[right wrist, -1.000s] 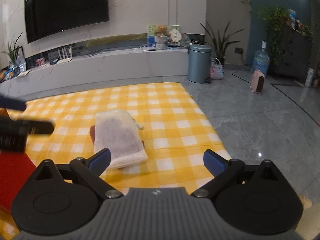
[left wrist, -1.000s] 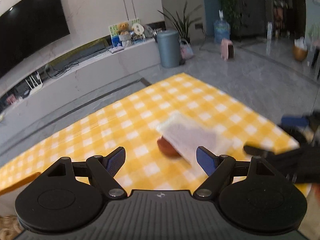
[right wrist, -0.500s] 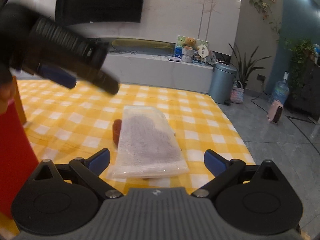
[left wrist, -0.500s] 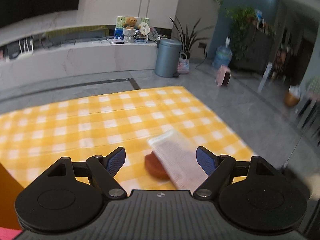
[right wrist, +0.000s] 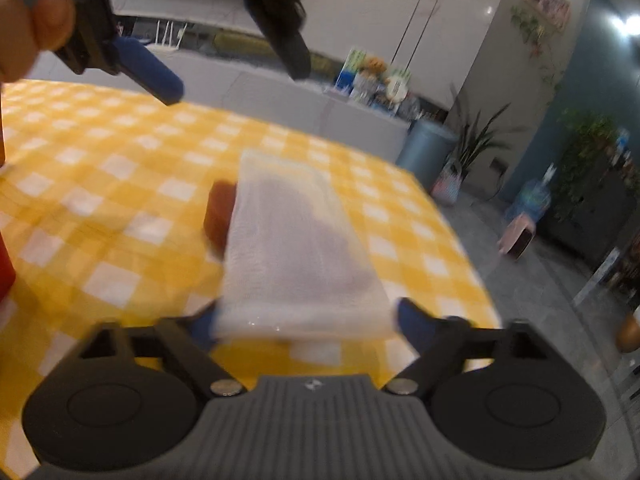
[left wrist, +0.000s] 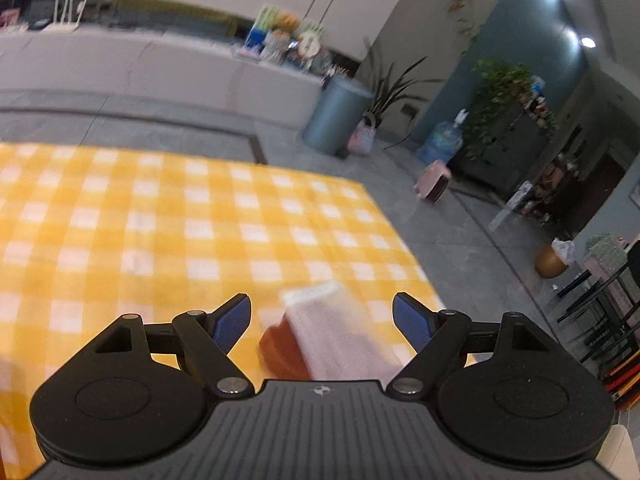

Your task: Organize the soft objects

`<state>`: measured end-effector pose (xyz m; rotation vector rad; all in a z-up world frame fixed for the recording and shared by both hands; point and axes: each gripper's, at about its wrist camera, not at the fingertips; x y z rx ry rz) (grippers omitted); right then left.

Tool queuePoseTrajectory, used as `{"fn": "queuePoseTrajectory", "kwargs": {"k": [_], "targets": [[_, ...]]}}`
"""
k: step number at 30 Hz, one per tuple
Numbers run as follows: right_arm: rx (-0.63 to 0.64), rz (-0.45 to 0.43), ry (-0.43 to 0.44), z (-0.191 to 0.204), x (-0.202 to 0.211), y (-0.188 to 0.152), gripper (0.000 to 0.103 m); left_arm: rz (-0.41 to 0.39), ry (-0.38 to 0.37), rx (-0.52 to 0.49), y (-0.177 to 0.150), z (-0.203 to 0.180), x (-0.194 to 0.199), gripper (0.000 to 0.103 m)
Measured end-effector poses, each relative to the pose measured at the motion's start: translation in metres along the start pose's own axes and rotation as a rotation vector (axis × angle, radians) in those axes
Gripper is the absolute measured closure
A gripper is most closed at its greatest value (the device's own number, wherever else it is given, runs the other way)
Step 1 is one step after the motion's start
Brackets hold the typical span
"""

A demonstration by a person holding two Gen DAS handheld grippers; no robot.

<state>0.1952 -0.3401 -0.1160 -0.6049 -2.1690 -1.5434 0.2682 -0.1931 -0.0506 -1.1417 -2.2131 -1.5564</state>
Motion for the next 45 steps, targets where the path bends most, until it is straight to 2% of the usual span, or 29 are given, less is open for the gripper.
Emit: {"fn": "queuePoseTrajectory", "kwargs": {"k": [1, 2, 3, 7, 10, 15, 17, 20, 24, 26, 28, 32, 35, 37, 38, 39, 40, 41, 43, 45], "targets": [[-0.038, 0.006, 0.018, -0.003, 0.0, 0.0, 0.045, -0.001, 0.002, -0.002, 0.0, 0.0, 0.001, 0.009], [-0.076, 0.022, 0.023, -0.007, -0.001, 0.001, 0.068, -0.009, -0.001, -0.012, -0.001, -0.001, 0.003, 0.009], [-0.095, 0.045, 0.029, -0.01, -0.002, 0.002, 0.077, -0.018, -0.008, -0.028, -0.002, -0.002, 0.005, 0.009], [-0.093, 0.048, 0.071, -0.014, 0.008, 0.003, 0.093, -0.045, 0.004, -0.107, -0.006, -0.014, 0.007, 0.009], [-0.121, 0.074, 0.095, -0.023, 0.024, 0.009, 0.095, -0.061, 0.023, -0.149, -0.009, -0.022, 0.009, 0.008], [-0.192, 0.175, 0.137, -0.051, 0.066, 0.016, 0.096, -0.09, 0.032, -0.136, -0.009, -0.021, 0.011, 0.009], [-0.28, 0.151, 0.173, -0.069, 0.083, 0.016, 0.097, -0.081, 0.026, -0.134, -0.008, -0.02, 0.009, 0.008], [-0.416, 0.082, 0.169, -0.096, 0.097, 0.021, 0.099, -0.07, 0.036, -0.149, -0.009, -0.022, 0.006, 0.009], [-0.506, 0.016, 0.14, -0.119, 0.106, 0.03, 0.103, -0.048, 0.017, -0.153, -0.01, -0.023, 0.005, 0.009], [-0.535, -0.001, 0.167, -0.125, 0.111, 0.032, 0.103, -0.037, 0.004, -0.135, -0.01, -0.019, 0.005, 0.009], [-0.523, -0.003, 0.181, -0.126, 0.114, 0.033, 0.103, -0.037, 0.0, -0.117, -0.009, -0.016, 0.005, 0.008], [-0.482, -0.006, 0.146, -0.128, 0.116, 0.033, 0.103, -0.048, 0.014, -0.116, -0.01, -0.017, 0.006, 0.009], [-0.432, 0.013, 0.186, -0.128, 0.116, 0.034, 0.103, -0.068, 0.018, -0.138, -0.012, -0.021, 0.008, 0.008], [-0.355, 0.052, 0.2, -0.12, 0.115, 0.034, 0.097, -0.076, 0.022, -0.143, -0.013, -0.022, 0.009, 0.008], [-0.345, 0.058, 0.191, -0.118, 0.114, 0.031, 0.087, -0.079, 0.022, -0.143, -0.013, -0.021, 0.01, 0.009], [-0.356, 0.059, 0.18, -0.117, 0.112, 0.029, 0.075, -0.082, 0.028, -0.145, -0.013, -0.022, 0.01, 0.008], [-0.365, 0.074, 0.178, -0.117, 0.109, 0.025, 0.042, -0.087, 0.037, -0.15, -0.014, -0.022, 0.01, 0.009], [-0.362, 0.104, 0.189, -0.117, 0.104, 0.022, 0.029, -0.089, 0.043, -0.157, -0.014, -0.024, 0.01, 0.009], [-0.306, 0.176, 0.235, -0.113, 0.093, 0.015, 0.022, -0.09, 0.041, -0.169, -0.015, -0.026, 0.01, 0.009], [-0.139, 0.169, 0.256, -0.102, 0.092, 0.008, 0.013, -0.091, 0.043, -0.177, -0.016, -0.027, 0.01, 0.009]]}}
Point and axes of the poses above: each gripper's, at about its wrist camera, not at the fingertips, and x roughly against the way its jaws point, z to its left, y to its top, and after that the axes turned 4 degrees about -z, right-handed
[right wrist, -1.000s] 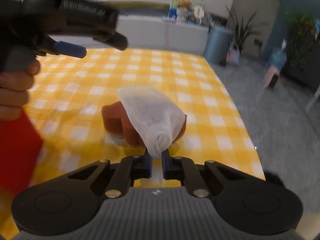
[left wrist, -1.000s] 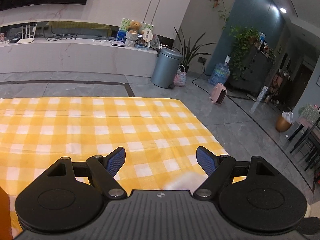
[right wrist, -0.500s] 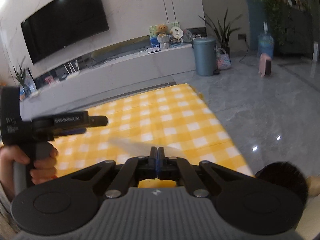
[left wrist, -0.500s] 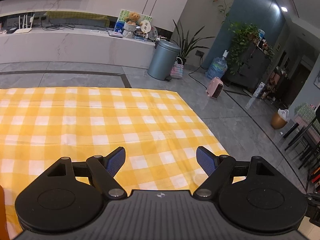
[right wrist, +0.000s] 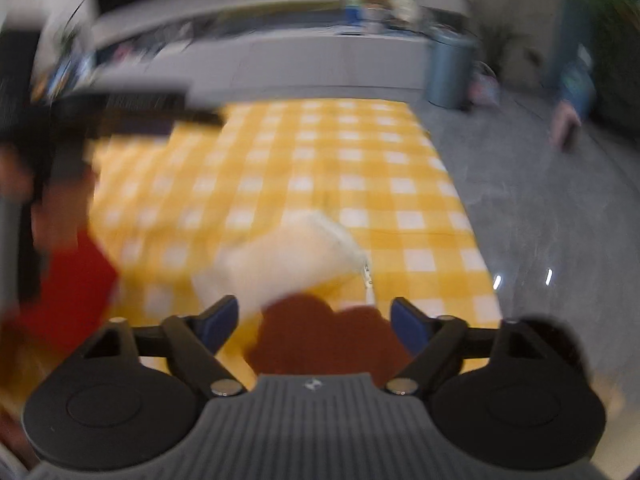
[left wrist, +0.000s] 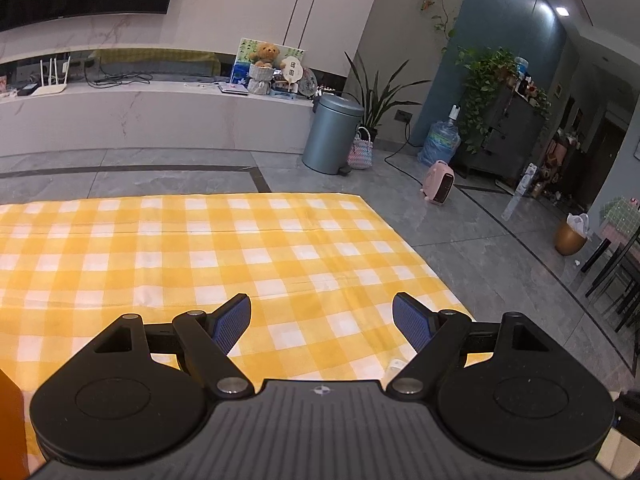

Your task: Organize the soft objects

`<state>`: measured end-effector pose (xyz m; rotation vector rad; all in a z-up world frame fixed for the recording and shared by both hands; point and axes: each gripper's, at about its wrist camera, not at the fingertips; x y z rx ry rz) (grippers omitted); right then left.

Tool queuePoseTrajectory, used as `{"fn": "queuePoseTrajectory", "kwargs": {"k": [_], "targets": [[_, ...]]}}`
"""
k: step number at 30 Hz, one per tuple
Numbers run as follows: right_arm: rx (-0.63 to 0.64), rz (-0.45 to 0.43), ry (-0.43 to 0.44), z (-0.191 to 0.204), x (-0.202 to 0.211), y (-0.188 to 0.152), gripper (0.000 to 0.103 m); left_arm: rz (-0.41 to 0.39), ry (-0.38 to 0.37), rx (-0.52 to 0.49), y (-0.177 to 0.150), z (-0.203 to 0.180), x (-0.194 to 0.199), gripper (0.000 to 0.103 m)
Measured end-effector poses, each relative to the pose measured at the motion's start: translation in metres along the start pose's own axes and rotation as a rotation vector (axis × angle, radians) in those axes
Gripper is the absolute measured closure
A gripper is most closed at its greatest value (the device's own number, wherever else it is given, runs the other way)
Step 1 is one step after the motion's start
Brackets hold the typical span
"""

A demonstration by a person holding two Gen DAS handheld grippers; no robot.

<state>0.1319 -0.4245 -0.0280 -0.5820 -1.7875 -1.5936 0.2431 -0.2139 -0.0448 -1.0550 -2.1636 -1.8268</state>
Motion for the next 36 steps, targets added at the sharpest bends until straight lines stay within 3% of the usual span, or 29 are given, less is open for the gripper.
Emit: {"fn": "queuePoseTrajectory", "kwargs": {"k": [3, 5, 8, 11, 13, 19, 23, 25, 28, 32, 34, 36], "targets": [[0.401, 0.012, 0.033, 0.022, -0.002, -0.023, 0.007, 0.004, -0.012, 0.004, 0.0, 0.001, 0.0, 0.009], [0.482, 0.059, 0.071, 0.021, -0.009, -0.032, 0.005, 0.009, -0.02, 0.009, 0.0, 0.002, 0.0, 0.009], [0.409, 0.074, 0.055, 0.005, -0.025, -0.03, 0.005, 0.02, -0.03, 0.011, 0.0, 0.002, -0.002, 0.009], [0.392, 0.081, 0.135, -0.005, -0.043, -0.031, 0.003, 0.023, -0.036, 0.009, -0.001, 0.002, -0.002, 0.009], [0.38, 0.115, 0.144, -0.004, -0.054, -0.035, 0.002, 0.022, -0.037, 0.01, -0.001, 0.002, -0.002, 0.009], [0.278, 0.139, 0.149, -0.009, -0.049, -0.03, 0.008, 0.027, -0.039, 0.002, -0.001, -0.001, -0.003, 0.009], [0.138, 0.261, 0.1, -0.007, -0.046, -0.02, 0.01, 0.027, -0.043, 0.003, -0.002, -0.001, -0.002, 0.009], [0.078, 0.279, 0.125, -0.004, -0.039, -0.018, 0.01, 0.027, -0.042, 0.002, -0.002, -0.001, -0.002, 0.009], [0.18, 0.233, 0.168, 0.011, -0.028, -0.023, 0.005, 0.027, -0.044, 0.003, -0.002, -0.001, -0.002, 0.009], [0.429, 0.164, 0.077, 0.026, -0.032, -0.036, 0.003, 0.029, -0.044, -0.003, -0.003, -0.001, -0.002, 0.008], [0.389, 0.211, 0.087, 0.019, -0.044, -0.04, 0.003, 0.029, -0.045, -0.009, -0.004, -0.002, -0.002, 0.009], [0.291, 0.203, 0.106, 0.006, -0.048, -0.037, 0.003, 0.032, -0.047, -0.01, -0.004, -0.002, -0.003, 0.008]]}}
Point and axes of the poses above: each gripper's, at about its wrist camera, not at the fingertips, and x roughly against the way its jaws point, z to its left, y to its top, and after that the axes turned 4 degrees about -z, right-handed
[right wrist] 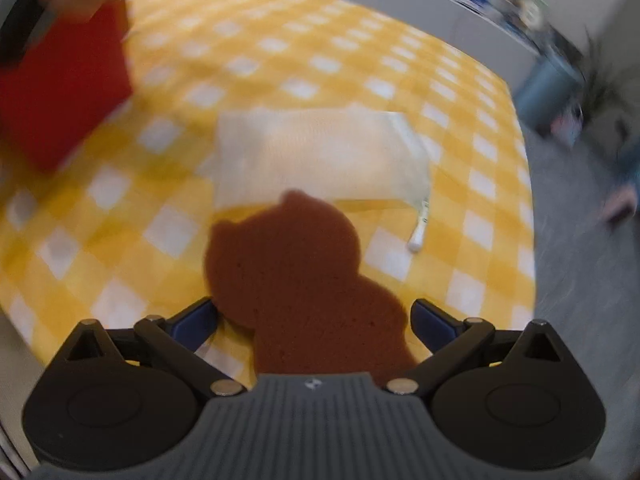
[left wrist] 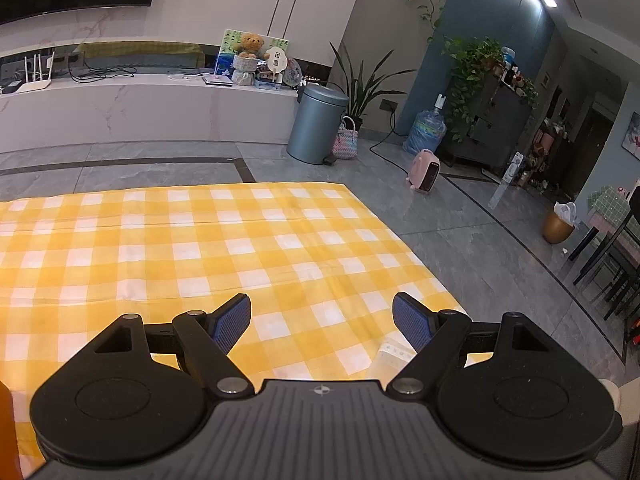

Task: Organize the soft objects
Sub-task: 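Grasp the orange bear-shaped sponge with the right gripper while the left lifts the mesh bag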

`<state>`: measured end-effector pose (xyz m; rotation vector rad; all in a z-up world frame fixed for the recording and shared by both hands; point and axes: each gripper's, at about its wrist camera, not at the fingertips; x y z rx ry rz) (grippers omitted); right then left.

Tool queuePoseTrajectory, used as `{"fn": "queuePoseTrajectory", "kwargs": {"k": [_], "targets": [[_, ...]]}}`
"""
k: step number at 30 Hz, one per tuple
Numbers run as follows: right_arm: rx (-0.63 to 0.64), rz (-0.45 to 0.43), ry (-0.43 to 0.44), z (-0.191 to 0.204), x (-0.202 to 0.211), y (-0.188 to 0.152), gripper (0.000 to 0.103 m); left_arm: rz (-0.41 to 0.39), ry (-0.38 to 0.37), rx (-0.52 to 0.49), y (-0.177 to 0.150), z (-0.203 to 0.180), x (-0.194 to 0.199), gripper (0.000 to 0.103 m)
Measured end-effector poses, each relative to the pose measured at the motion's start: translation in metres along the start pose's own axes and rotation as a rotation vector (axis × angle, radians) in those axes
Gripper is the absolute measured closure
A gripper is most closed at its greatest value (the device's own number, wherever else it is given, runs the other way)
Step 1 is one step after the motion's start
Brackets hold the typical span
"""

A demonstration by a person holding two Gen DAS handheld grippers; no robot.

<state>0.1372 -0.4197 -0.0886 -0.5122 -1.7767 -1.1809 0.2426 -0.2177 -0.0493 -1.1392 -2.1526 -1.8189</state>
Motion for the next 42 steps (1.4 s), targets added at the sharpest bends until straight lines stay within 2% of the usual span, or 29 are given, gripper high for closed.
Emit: {"fn": "queuePoseTrajectory", "kwargs": {"k": [3, 5, 7, 10, 11, 13, 14, 16, 20, 23, 26, 31, 33, 37, 39, 42], "targets": [[-0.088, 0.017, 0.052, -0.015, -0.004, -0.002, 0.015, -0.001, -0.001, 0.0, 0.0, 0.0, 0.0, 0.009], [-0.155, 0.045, 0.026, -0.022, -0.002, 0.0, 0.016, 0.001, 0.0, 0.0, 0.0, 0.0, 0.0, 0.009], [-0.119, 0.046, -0.03, -0.019, 0.005, 0.002, 0.016, 0.002, 0.007, -0.004, 0.0, 0.0, 0.0, 0.009], [-0.108, 0.034, -0.039, -0.017, 0.007, 0.002, 0.016, -0.003, 0.024, -0.029, -0.001, -0.005, 0.0, 0.009], [-0.121, 0.042, -0.031, -0.017, 0.004, 0.002, 0.016, -0.004, 0.007, -0.049, -0.002, -0.008, 0.002, 0.009], [-0.108, 0.06, -0.01, -0.013, -0.004, 0.0, 0.016, 0.026, -0.09, -0.093, -0.008, -0.02, 0.006, 0.008], [-0.112, 0.049, 0.003, -0.014, -0.003, -0.001, 0.016, 0.059, -0.128, -0.129, -0.013, -0.029, 0.006, 0.008], [-0.14, 0.051, 0.019, -0.018, -0.004, -0.002, 0.016, 0.105, -0.147, -0.242, -0.028, -0.056, 0.004, 0.008], [-0.139, 0.04, 0.026, -0.019, -0.005, -0.004, 0.015, 0.145, -0.103, -0.568, -0.072, -0.106, -0.004, 0.008], [-0.136, 0.039, 0.018, -0.018, -0.005, -0.004, 0.015, 0.153, -0.106, -0.656, -0.089, -0.116, -0.01, 0.008], [-0.132, 0.046, 0.024, -0.019, -0.007, -0.003, 0.015, 0.233, -0.071, -0.648, -0.089, -0.119, -0.028, 0.008], [-0.137, 0.043, 0.03, -0.02, -0.007, -0.004, 0.015, 0.296, -0.026, -0.525, -0.072, -0.112, -0.051, 0.007], [-0.136, 0.047, 0.029, -0.019, -0.007, -0.003, 0.015, 0.335, 0.002, -0.507, -0.07, -0.11, -0.06, 0.007], [-0.139, 0.053, 0.03, -0.02, -0.008, -0.002, 0.014, 0.446, 0.031, -0.456, -0.071, -0.104, -0.076, 0.007], [-0.141, 0.054, 0.032, -0.02, -0.008, -0.001, 0.014, 0.466, 0.024, -0.43, -0.072, -0.102, -0.081, 0.007], [-0.149, 0.055, 0.032, -0.021, -0.01, -0.001, 0.013, 0.443, 0.012, -0.407, -0.074, -0.1, -0.087, 0.004]]}}
Point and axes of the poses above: each gripper's, at about its wrist camera, not at the fingertips, and x roughly against the way its jaws point, z to its left, y to its top, and after that the axes turned 4 degrees about -z, right-handed
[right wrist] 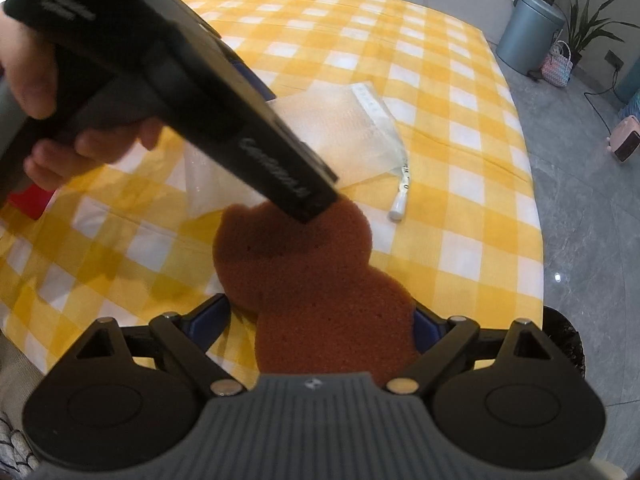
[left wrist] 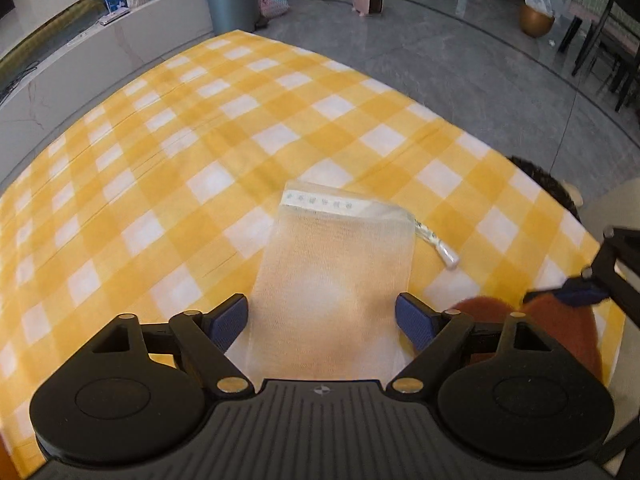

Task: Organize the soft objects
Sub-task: 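Grasp the orange bear-shaped sponge with the right gripper while the left lifts the mesh bag, then carry the mesh bag with the left gripper while the right carries the sponge to the box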

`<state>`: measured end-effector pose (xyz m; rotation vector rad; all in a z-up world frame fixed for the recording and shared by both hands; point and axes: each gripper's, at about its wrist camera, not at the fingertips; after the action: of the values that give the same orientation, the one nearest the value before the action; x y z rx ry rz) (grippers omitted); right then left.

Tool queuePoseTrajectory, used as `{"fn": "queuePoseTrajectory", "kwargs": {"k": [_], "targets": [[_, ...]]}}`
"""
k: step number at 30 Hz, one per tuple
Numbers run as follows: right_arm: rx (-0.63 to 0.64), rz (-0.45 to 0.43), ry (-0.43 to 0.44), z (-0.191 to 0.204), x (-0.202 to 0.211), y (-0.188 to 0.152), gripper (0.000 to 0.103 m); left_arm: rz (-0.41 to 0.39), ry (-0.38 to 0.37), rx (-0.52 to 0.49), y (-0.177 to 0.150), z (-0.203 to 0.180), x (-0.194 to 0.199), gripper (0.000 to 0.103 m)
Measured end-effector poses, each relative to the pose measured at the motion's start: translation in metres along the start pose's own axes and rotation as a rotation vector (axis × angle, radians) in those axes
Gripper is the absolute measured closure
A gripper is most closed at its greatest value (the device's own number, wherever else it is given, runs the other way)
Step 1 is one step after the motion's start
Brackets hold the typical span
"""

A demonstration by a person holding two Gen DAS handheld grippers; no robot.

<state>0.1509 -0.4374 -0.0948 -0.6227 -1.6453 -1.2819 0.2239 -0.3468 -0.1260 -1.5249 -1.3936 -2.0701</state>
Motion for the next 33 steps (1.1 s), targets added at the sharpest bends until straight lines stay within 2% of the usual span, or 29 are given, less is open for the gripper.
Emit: {"fn": "queuePoseTrajectory", "kwargs": {"k": [1, 6, 11, 12, 13, 14, 16, 18, 20, 23, 26, 30, 33], "targets": [[-0.004, 0.0, 0.002, -0.001, 0.0, 0.0, 0.013, -0.013, -0.003, 0.001, -0.001, 0.001, -0.001, 0.0], [-0.009, 0.002, 0.008, -0.002, -0.002, 0.0, 0.012, -0.061, 0.012, 0.019, -0.005, 0.002, -0.007, 0.0], [-0.008, 0.004, 0.004, -0.002, -0.002, 0.0, 0.011, -0.054, -0.011, 0.003, -0.002, 0.002, -0.004, 0.0], [-0.009, 0.003, 0.005, -0.002, -0.002, 0.0, 0.011, -0.059, -0.027, -0.022, -0.002, -0.001, -0.001, 0.019], [-0.01, 0.003, 0.007, -0.002, -0.002, 0.0, 0.011, -0.063, -0.042, -0.05, -0.001, -0.004, 0.003, 0.045], [-0.01, 0.003, 0.008, -0.002, -0.002, 0.0, 0.011, -0.06, -0.059, -0.072, -0.001, -0.008, 0.005, 0.057], [-0.011, 0.003, 0.01, -0.003, -0.003, 0.0, 0.011, -0.045, -0.058, -0.104, -0.002, -0.016, 0.009, 0.094], [-0.009, 0.003, 0.012, -0.003, -0.003, 0.0, 0.01, -0.041, -0.001, -0.156, -0.003, -0.028, 0.012, 0.101], [-0.008, 0.001, 0.014, -0.004, -0.002, 0.0, 0.011, -0.09, 0.09, -0.143, -0.003, -0.036, 0.024, 0.101], [0.004, -0.004, 0.031, -0.004, -0.001, 0.0, 0.015, -0.166, 0.14, -0.097, 0.005, -0.041, 0.056, 0.101], [0.053, -0.021, 0.025, -0.001, 0.002, 0.0, 0.018, -0.288, 0.323, -0.165, 0.004, -0.052, 0.1, 0.101], [0.064, -0.033, -0.016, 0.004, 0.007, 0.002, 0.018, -0.337, 0.389, -0.14, -0.009, -0.041, 0.16, 0.101], [0.045, -0.07, -0.027, 0.004, 0.017, 0.004, 0.018, -0.356, 0.406, -0.135, -0.024, -0.027, 0.197, 0.1]]}}
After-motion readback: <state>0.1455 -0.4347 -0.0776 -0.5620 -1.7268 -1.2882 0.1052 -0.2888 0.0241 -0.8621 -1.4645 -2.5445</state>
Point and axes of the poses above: each gripper's, at about its wrist camera, not at the fingertips, and x roughly against the way its jaws point, z to its left, y to its top, and after that the axes turned 4 degrees about -z, right-handed
